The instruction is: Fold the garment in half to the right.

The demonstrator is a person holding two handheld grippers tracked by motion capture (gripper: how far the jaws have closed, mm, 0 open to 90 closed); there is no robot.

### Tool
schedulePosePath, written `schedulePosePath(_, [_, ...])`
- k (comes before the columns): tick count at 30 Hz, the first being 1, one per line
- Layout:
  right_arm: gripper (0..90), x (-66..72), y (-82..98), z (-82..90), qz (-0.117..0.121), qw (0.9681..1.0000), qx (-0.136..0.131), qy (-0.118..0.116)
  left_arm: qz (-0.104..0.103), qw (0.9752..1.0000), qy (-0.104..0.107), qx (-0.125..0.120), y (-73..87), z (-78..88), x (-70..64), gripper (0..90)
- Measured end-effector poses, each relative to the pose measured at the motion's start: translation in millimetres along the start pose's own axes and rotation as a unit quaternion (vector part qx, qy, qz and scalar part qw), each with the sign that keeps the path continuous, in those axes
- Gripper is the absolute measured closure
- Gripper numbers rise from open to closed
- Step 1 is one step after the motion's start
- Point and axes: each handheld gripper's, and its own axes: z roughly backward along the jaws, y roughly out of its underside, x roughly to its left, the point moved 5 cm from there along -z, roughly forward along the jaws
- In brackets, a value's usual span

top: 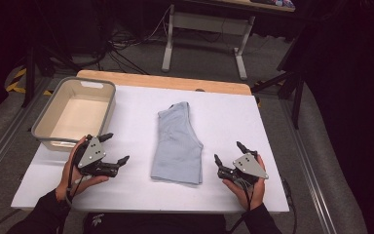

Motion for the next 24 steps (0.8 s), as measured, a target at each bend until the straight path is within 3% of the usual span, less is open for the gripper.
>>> schedulePosePath(8, [16.5,-1.5,2.2,0.0,-0.001,1.0,0.003,0.003,0.021,0.9998,-0.002,0.008,12.3,7.0,1.3,10.4])
schedulePosePath(24, [16.9,2.9,1.8,-3.9,0.006,1.0,0.004,-0.002,0.016,0.9998,0.001,0.007,12.2,7.4,0.1,9.4])
